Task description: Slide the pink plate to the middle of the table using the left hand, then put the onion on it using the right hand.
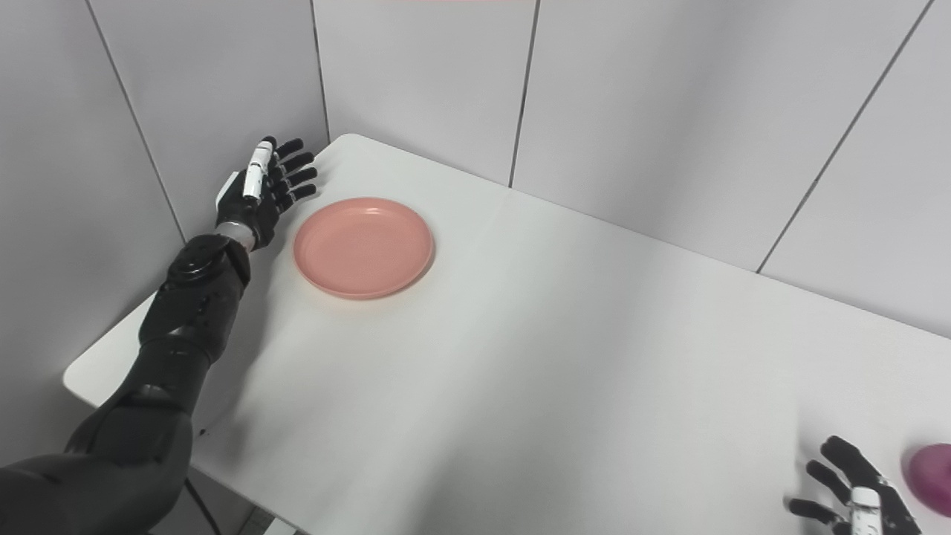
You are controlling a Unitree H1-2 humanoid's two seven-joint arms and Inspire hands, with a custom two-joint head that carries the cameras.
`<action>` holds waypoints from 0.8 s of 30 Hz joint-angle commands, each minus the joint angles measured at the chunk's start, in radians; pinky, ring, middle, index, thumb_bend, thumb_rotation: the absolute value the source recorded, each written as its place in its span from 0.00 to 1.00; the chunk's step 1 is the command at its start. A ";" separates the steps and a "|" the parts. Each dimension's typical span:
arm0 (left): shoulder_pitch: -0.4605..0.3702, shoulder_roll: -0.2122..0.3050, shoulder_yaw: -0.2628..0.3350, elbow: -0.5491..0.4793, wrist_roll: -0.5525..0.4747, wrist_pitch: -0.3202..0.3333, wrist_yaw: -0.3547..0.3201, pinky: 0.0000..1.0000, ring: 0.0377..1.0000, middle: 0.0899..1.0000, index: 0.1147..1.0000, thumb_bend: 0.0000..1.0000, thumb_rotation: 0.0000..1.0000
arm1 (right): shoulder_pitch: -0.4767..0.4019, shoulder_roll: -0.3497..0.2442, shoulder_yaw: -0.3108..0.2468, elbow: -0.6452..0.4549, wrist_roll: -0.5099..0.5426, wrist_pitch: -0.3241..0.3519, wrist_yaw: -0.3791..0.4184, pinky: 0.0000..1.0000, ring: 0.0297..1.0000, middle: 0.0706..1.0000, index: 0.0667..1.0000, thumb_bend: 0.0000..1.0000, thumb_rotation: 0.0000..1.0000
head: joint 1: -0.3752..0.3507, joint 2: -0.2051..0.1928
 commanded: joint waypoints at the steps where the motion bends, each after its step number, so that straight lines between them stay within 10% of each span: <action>1: -0.036 0.014 -0.005 -0.017 0.001 -0.048 -0.014 0.80 0.80 0.79 0.76 0.29 1.00 | -0.019 -0.011 -0.004 -0.014 0.002 -0.043 0.005 0.48 0.73 0.77 0.73 0.56 0.82 | 0.000 0.000; 24: -0.046 -0.013 -0.054 0.027 0.007 -0.067 -0.033 0.79 0.79 0.77 0.76 0.29 1.00 | -0.018 -0.005 -0.003 -0.036 -0.007 -0.011 -0.001 0.54 0.76 0.80 0.75 0.61 0.82 | -0.006 0.006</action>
